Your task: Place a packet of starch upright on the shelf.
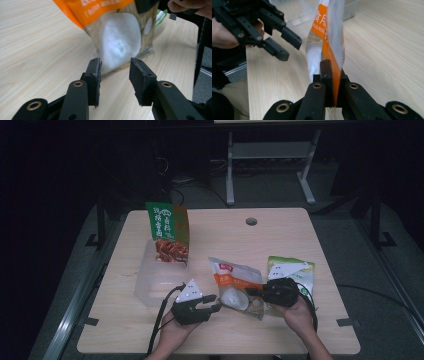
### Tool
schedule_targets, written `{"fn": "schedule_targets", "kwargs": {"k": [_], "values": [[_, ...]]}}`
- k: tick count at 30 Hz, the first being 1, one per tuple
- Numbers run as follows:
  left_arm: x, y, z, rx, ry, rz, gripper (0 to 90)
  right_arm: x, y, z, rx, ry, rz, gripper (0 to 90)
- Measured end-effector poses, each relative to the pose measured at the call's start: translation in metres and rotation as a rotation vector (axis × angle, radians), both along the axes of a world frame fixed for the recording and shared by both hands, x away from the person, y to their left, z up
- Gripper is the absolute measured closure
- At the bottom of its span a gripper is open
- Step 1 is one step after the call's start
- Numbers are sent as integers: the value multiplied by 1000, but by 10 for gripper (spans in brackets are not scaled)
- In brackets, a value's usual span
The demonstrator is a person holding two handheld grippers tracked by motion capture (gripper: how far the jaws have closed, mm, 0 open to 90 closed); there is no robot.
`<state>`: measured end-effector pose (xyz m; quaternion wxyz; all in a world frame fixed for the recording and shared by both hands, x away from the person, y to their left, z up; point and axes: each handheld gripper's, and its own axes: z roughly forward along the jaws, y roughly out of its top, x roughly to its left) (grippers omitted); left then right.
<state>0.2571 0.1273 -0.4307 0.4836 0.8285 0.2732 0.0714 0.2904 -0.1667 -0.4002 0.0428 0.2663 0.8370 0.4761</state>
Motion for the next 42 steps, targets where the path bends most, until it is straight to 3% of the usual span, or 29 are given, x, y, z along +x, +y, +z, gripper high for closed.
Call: {"fn": "schedule_targets", "kwargs": {"k": [6,14,22,32,42], "values": [[-8,-2,4,34,-14,-35,547,4,-2,8,3,-16,-19,900],[-13,3,4,35,-21,-38,525,12,4,17,-2,-19,-25,900],[-16,1,3,31,-27,-53,514,20,13,38,-5,-52,-14,900],[-16,-4,1,34,-29,-66,431,35,38,61,-3,-76,38,900],[-17,-5,0,39,-29,-91,419,48,67,79,9,-99,79,900]]}}
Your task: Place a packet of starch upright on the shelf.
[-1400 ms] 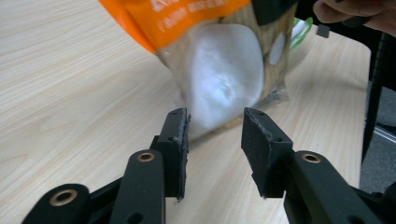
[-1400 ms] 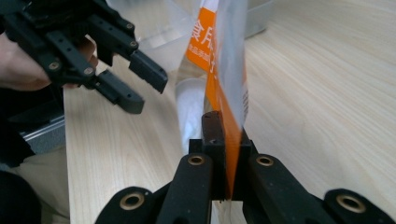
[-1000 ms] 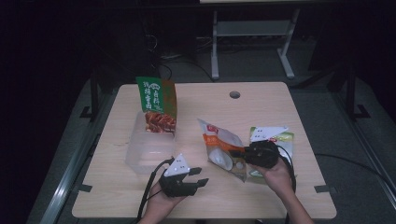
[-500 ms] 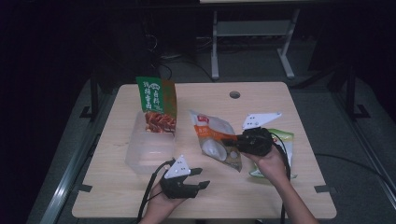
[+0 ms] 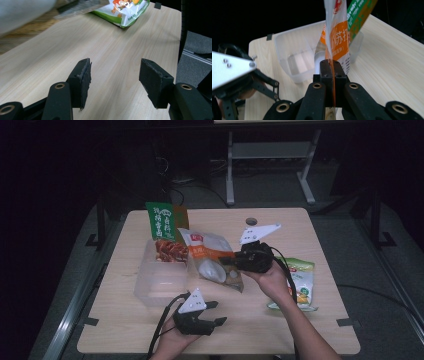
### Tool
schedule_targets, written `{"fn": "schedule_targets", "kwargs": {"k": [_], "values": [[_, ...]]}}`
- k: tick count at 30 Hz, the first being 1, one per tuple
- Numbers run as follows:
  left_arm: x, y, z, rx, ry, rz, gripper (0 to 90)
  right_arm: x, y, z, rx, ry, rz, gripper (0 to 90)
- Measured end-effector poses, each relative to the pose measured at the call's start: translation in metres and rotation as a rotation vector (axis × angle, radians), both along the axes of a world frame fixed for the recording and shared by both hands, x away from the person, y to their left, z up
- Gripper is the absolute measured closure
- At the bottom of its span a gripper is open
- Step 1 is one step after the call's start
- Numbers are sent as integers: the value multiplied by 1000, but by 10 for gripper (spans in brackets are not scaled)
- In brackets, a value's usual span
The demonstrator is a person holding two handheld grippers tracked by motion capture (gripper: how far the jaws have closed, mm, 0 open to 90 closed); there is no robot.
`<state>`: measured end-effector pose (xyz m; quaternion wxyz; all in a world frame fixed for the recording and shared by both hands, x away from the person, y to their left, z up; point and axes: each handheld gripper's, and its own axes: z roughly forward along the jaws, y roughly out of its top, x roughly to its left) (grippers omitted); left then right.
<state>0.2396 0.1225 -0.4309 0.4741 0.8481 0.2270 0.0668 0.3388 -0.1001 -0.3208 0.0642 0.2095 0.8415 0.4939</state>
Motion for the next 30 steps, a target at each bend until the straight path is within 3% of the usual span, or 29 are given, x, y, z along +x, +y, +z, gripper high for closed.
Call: {"fn": "schedule_targets", "kwargs": {"k": [11,30], "values": [[2,4,1,-9,-2,8,406,18,31,11,11,2,48,900],[1,4,2,-31,12,14,400,28,57,16,10,-6,82,900]]}}
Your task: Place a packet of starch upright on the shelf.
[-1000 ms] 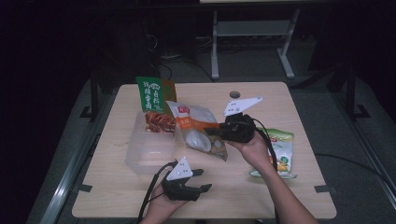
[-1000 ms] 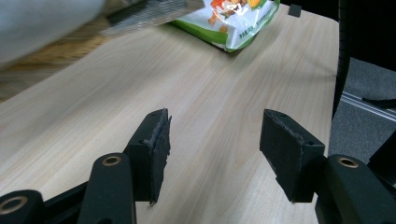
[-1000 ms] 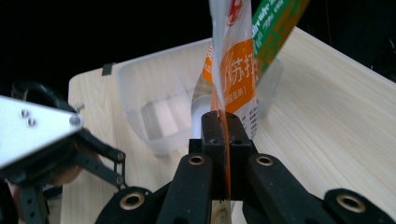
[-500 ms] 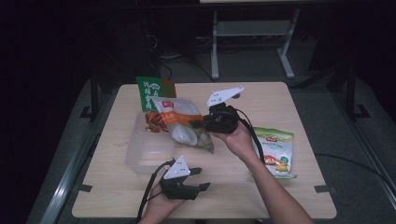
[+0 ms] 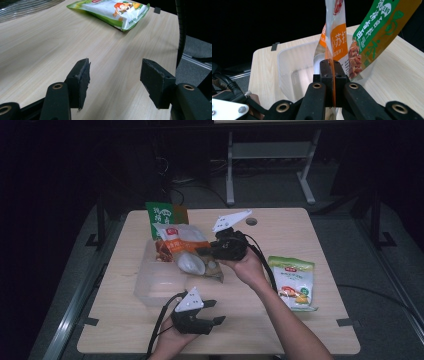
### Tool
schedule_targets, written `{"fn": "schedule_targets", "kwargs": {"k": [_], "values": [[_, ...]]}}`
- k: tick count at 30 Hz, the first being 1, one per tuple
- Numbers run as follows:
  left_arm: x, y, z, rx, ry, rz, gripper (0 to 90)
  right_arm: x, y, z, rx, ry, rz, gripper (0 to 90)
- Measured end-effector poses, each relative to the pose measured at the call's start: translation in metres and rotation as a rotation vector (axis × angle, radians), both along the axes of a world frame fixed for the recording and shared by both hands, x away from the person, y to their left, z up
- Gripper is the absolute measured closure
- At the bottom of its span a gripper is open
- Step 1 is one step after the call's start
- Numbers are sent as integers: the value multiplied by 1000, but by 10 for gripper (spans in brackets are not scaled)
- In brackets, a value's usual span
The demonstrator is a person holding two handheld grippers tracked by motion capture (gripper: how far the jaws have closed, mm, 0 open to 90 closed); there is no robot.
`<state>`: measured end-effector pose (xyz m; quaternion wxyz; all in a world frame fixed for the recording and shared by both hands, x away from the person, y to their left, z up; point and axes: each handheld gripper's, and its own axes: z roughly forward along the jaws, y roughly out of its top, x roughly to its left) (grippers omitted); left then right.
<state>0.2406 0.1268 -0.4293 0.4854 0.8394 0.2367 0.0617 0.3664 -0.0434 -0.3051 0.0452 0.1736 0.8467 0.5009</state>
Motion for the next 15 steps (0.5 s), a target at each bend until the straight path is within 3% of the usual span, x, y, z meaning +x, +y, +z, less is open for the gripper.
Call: {"fn": "schedule_targets", "kwargs": {"k": [15], "values": [[2,-4,5,4,11,-11,388,3,10,8,-2,-20,18,900]]}}
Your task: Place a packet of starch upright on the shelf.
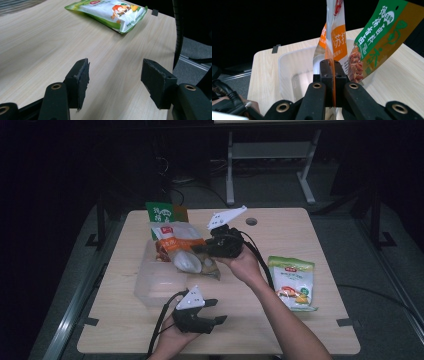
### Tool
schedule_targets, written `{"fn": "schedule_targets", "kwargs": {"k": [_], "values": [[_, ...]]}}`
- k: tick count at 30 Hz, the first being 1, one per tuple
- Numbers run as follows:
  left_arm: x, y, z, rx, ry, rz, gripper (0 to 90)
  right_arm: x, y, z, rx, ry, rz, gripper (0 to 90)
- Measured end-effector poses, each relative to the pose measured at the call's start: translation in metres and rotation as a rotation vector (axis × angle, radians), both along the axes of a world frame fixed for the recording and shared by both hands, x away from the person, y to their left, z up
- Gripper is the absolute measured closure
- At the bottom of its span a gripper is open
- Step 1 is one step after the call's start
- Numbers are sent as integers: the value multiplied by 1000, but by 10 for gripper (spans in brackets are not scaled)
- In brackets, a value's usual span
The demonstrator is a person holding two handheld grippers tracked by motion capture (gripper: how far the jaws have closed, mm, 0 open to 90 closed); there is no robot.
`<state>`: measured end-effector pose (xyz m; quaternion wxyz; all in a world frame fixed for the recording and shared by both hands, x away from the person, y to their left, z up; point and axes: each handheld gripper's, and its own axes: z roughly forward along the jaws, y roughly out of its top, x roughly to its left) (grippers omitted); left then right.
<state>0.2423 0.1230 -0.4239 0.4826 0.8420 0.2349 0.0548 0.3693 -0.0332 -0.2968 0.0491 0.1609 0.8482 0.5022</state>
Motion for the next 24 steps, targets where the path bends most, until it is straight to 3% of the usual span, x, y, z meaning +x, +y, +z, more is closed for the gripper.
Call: {"fn": "schedule_targets", "kwargs": {"k": [24], "values": [[-3,25,3,41,-31,18,360,5,32,3,15,-8,35,900]]}}
